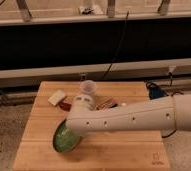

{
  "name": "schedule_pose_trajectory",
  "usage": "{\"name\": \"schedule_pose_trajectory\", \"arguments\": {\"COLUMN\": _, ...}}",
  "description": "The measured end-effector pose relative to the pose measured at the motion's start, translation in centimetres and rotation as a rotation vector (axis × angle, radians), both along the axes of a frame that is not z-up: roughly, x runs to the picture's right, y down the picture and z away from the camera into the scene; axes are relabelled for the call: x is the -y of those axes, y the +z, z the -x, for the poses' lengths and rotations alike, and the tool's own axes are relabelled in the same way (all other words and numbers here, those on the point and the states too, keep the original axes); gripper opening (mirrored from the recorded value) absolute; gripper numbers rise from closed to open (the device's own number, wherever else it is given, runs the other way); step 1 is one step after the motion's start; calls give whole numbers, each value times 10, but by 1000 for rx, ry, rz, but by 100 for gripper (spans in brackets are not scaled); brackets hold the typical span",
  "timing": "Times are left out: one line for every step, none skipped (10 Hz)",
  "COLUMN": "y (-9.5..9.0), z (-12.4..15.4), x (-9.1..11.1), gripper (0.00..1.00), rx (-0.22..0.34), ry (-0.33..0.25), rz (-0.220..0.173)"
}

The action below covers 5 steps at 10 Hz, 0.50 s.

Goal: Pick up the ceramic bowl

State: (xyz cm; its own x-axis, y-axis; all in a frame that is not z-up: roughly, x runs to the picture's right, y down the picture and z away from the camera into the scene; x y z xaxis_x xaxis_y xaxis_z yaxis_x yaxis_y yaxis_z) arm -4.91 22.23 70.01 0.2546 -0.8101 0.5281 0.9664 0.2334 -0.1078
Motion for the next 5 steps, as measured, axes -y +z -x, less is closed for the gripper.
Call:
{"name": "schedule_pose_trajectory", "arguments": {"y": -1, "z": 0, "x": 2, "gripper": 0, "rx": 4, "ry": -4, "rz": -3}}
{"name": "schedule_pose_trajectory", "arguments": {"y": -3, "z": 0, "x": 2, "gripper": 0, "rx": 7, "ry": -6, "rz": -2}}
{"name": "schedule_pose_trajectory", "arguments": {"y": -3, "z": 0, "x": 3, "gripper": 0, "rx": 8, "ry": -6, "rz": -2}}
{"name": "schedule_pose_trajectory", "arguments": {"y": -5, "z": 0, "x": 5, "gripper": 0, "rx": 13, "ry": -9, "rz": -3}}
{"name": "schedule_pose_trajectory", "arguments": {"y": -7, "z": 0, "x": 7, "gripper": 0, "rx": 17, "ry": -11, "rz": -1}}
